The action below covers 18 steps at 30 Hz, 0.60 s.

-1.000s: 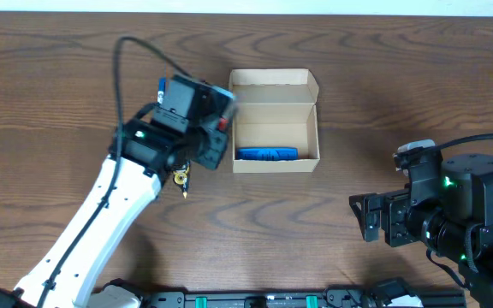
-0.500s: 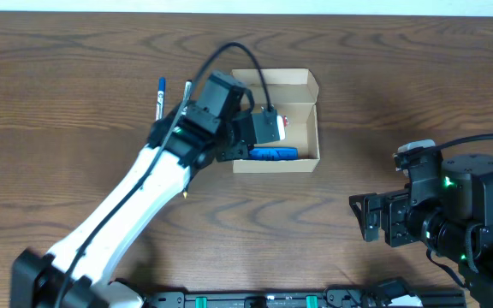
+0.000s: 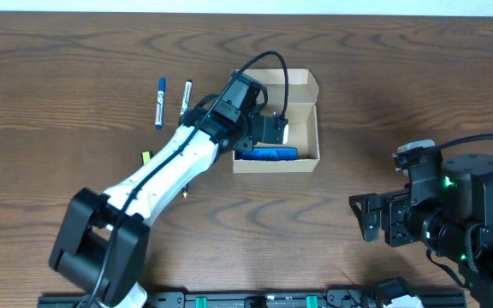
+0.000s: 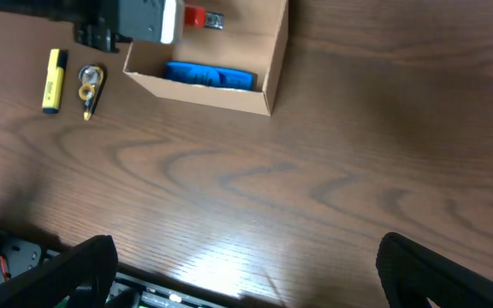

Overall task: Pack container
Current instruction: 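Lift the stapler into the box and release it beside the duster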

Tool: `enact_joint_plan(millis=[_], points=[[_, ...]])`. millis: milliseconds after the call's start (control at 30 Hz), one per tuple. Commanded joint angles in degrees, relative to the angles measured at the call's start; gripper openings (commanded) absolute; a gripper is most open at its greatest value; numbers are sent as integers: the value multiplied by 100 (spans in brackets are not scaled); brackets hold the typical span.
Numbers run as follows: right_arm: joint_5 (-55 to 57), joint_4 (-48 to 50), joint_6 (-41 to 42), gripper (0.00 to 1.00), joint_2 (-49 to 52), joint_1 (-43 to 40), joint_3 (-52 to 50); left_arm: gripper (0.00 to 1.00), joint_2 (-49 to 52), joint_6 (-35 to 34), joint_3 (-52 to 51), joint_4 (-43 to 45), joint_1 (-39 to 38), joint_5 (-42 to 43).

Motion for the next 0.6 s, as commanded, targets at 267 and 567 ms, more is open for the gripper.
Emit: enact_joint_plan(millis=[267,567], points=[[-24,-7,-79,99,-4,37,-2,5,485,90,120,415,96,-33],[-24,-7,-79,99,-4,37,-2,5,588,50,120,603,251,11]])
